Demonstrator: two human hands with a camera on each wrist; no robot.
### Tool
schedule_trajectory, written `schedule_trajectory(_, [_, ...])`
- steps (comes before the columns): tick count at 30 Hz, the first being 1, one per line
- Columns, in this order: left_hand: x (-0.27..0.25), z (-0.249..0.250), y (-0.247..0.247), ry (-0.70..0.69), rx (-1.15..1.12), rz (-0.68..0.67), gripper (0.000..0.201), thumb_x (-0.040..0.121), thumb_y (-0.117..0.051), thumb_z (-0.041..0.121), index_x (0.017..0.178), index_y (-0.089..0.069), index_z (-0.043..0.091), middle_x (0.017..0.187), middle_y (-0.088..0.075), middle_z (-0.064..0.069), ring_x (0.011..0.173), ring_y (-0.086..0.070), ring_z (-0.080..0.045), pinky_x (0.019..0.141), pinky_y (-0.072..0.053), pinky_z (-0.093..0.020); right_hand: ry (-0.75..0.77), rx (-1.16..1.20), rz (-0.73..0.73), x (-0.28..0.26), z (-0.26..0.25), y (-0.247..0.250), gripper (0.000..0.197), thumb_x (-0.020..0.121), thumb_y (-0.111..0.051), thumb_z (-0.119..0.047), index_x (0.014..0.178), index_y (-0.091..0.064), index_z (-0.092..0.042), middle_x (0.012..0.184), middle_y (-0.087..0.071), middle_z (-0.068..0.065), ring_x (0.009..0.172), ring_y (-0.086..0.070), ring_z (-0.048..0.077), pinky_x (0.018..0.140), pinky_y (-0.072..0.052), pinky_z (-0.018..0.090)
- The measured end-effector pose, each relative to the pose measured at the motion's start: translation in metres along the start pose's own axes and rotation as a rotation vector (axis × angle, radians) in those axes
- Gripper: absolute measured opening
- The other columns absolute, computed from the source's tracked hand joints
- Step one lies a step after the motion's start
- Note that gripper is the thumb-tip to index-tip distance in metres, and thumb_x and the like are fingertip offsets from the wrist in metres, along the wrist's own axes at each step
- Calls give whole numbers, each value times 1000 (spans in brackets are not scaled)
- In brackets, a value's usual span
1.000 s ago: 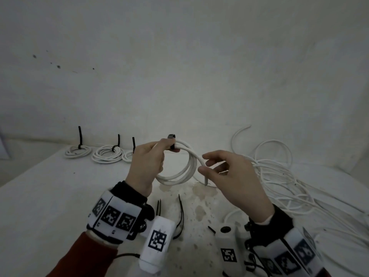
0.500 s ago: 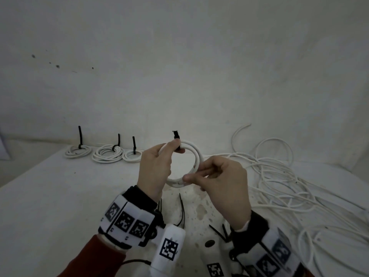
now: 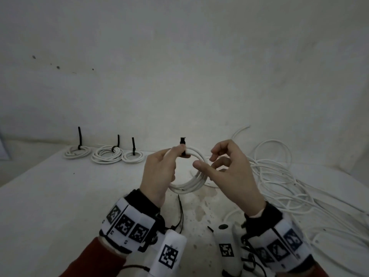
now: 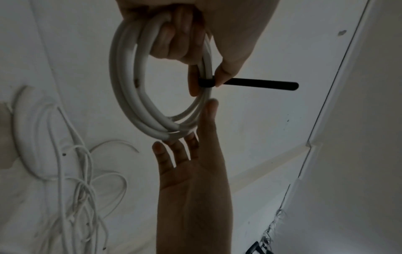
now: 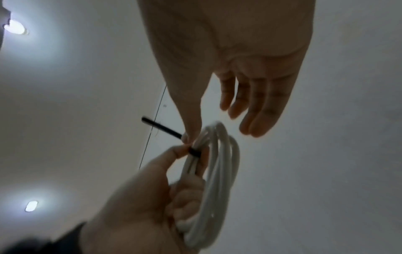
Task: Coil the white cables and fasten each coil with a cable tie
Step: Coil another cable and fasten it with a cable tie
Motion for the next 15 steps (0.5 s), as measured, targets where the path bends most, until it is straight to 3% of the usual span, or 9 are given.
schedule_trajectory(3, [3, 3, 3, 11, -36, -17, 31, 88, -60, 31, 67, -68, 10, 43, -23, 9, 37, -20, -6, 38, -21, -18, -86, 132, -184, 0, -2, 2, 33, 69, -84, -16, 90, -59, -8, 84, -62, 3, 63, -63, 18, 65, -60, 40])
schedule_trajectory(6, [4, 2, 3, 45, -97, -79, 31, 88, -59, 32, 67, -68, 10, 45, -20, 9, 39, -16, -7, 38, -17, -18, -150, 202, -253, 1, -1, 6, 39, 68, -82, -2, 100, -61, -7, 91, -65, 3, 68, -66, 15, 70, -59, 33])
schedule_trajectory(8, [4, 2, 2, 75, -129, -109, 31, 88, -59, 32, 70, -68, 9, 46, -18, 9, 40, -15, -7, 38, -14, -19, -170, 183, -267, 3, 2, 8, 46, 68, -81, -4, 108, -62, -13, 100, -69, -1, 80, -69, 13, 77, -59, 30])
schedule_trajectory(11, [4, 2, 1, 108, -164, -135, 32, 89, -57, 33, 70, -67, 9, 48, -16, 7, 41, -12, -8, 40, -11, -21, -209, 254, -396, 1, 2, 1, 38, 79, -71, -6, 115, -61, -11, 108, -71, 9, 95, -70, 20, 83, -57, 30])
schedule_trajectory(15, [6, 1, 2, 115, -177, -124, 33, 89, -56, 34, 69, -67, 10, 48, -16, 7, 41, -12, -8, 39, -12, -21, -187, 316, -373, -2, -1, -8, 18, 85, -63, -9, 101, -66, -3, 91, -74, 15, 78, -71, 22, 71, -58, 29])
Point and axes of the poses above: each hand's wrist, its own x-axis towards the middle knuckle, its own y-axis out of the back of the hand, z = x × y, the point moved 4 cm from there along x, towards the middle knuckle
